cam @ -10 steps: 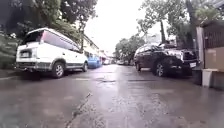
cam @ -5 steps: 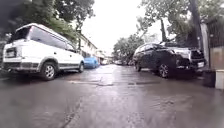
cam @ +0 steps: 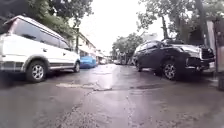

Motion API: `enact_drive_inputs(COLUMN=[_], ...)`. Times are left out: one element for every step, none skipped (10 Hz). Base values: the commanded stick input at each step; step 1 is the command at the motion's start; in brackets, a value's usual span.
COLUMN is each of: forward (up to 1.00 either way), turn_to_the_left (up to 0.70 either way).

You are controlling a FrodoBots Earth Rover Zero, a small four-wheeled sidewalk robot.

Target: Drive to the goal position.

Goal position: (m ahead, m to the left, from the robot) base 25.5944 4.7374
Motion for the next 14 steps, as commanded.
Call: enact_drive_inputs(forward=[1.0, 1.0, 1.0, 1.0, 1.0, 1.0, 1.0, 1.0, 1.0, 1.0, 1.0, 1.0, 1.0, 1.0], turn_to_the_left=[0.0, 0.0, 0.0, 0.0, 0.0, 0.0, 0.0, 0.0, 0.0, 0.0, 0.0, 0.0, 0.0, 0.0])
